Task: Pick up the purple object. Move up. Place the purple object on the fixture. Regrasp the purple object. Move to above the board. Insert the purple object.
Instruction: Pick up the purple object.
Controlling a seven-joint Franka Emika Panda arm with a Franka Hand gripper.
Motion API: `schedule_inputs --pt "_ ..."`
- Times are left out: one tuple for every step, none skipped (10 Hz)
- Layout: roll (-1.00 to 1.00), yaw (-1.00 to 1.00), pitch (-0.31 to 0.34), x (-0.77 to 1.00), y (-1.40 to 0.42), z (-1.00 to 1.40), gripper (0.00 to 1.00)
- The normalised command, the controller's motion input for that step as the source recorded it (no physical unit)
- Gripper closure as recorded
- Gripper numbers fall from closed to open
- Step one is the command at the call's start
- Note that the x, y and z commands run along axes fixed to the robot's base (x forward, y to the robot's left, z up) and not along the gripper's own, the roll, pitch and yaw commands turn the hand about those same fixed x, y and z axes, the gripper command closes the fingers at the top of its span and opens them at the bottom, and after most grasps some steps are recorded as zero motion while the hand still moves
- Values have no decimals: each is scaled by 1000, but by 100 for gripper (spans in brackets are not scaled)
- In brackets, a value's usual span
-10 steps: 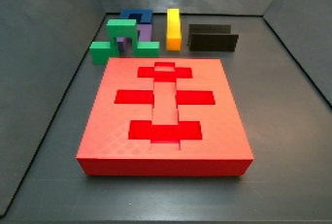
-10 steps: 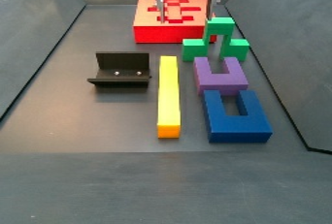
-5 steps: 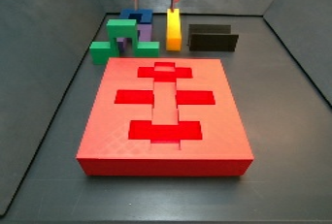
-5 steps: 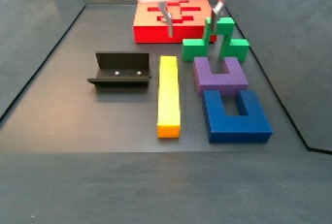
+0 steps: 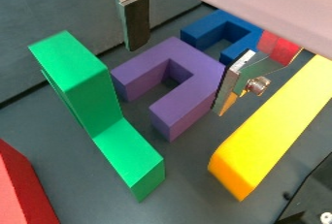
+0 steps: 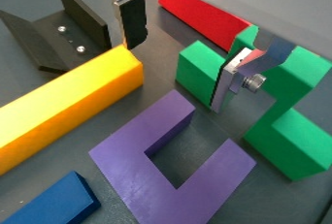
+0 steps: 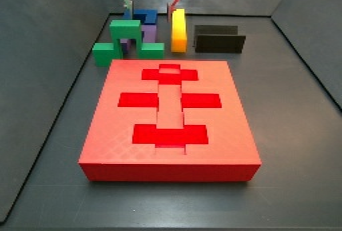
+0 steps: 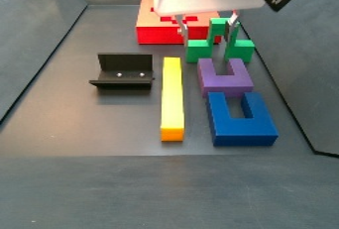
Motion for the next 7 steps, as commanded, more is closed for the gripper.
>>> schedule_inputs --pt "21 -309 20 -43 -69 -237 0" --pt "31 -257 34 -100 -71 -194 0" --pt "61 -234 47 -266 -63 -154 0" --pt "67 -266 49 -320 -40 -157 0" --pt "39 -189 16 -294 -6 -174 0" --pt "4 0 0 -123 0 -109 0" --pt "0 0 0 34 29 -146 0"
